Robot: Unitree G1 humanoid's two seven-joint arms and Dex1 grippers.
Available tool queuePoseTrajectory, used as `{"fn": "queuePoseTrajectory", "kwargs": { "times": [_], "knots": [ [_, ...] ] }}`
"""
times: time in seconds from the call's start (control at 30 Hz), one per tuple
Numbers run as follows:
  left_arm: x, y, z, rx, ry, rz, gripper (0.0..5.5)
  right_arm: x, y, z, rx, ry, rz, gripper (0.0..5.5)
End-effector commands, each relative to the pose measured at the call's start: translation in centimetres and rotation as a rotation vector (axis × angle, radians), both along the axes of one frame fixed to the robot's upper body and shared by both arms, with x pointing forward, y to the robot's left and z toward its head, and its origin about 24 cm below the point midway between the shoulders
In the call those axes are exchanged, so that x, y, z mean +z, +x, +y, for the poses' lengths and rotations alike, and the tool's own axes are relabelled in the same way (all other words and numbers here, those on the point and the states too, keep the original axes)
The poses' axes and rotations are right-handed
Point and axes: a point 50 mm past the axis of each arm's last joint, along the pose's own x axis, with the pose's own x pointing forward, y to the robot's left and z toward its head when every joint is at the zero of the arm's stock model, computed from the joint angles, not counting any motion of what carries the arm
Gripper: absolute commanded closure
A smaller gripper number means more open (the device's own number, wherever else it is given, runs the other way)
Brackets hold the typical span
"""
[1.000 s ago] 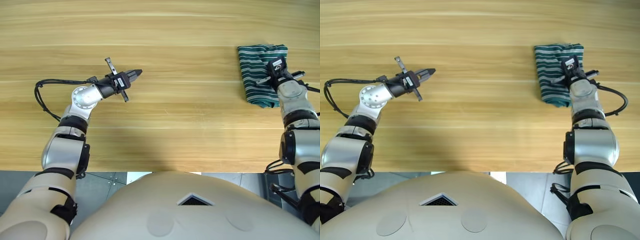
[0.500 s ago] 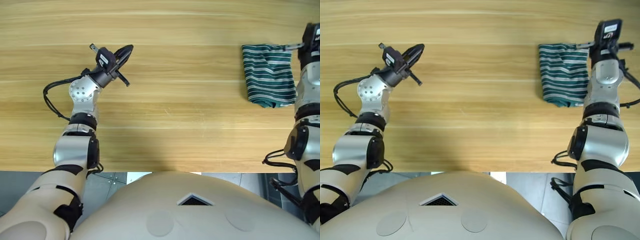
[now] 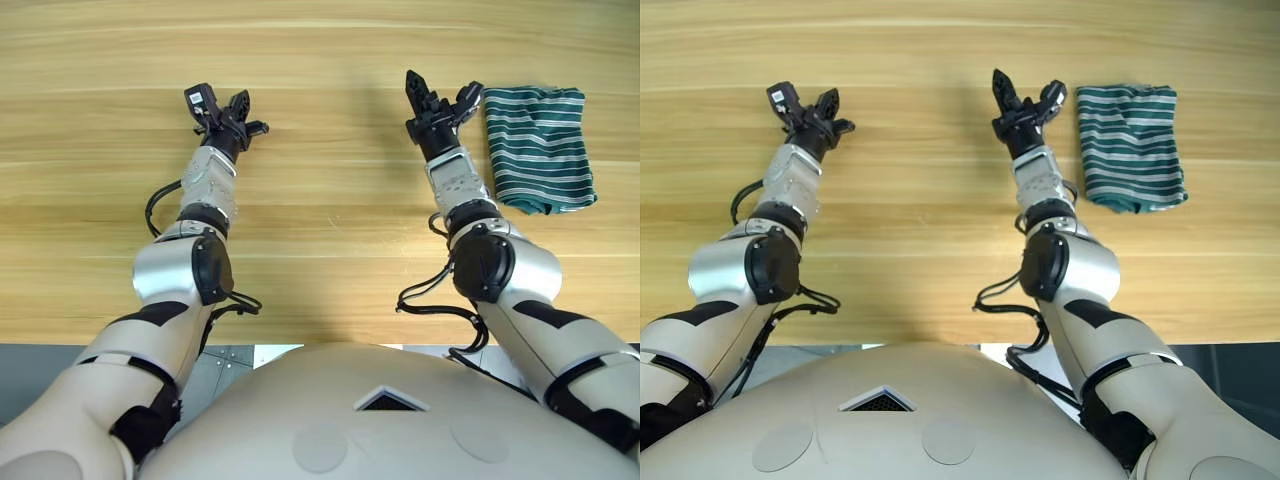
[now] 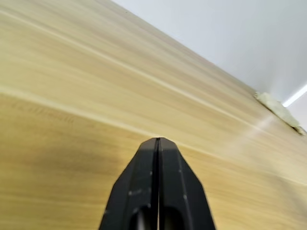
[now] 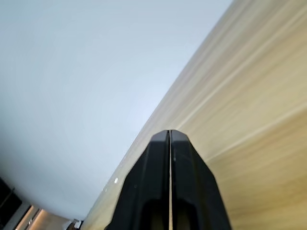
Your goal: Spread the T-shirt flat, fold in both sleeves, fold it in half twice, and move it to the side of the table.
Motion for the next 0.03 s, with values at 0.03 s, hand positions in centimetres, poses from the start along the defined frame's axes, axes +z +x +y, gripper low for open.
{"fn": "queuePoseTrajectory", "kwargs": {
  "times": [0.03],
  "knots": [
    [0.81,0.63,-0.33,0.018,-0.101,-0.045,5.50,-0.51,-0.35,-0.64,-0.025,0.063,0.032,5.46]
  ]
}}
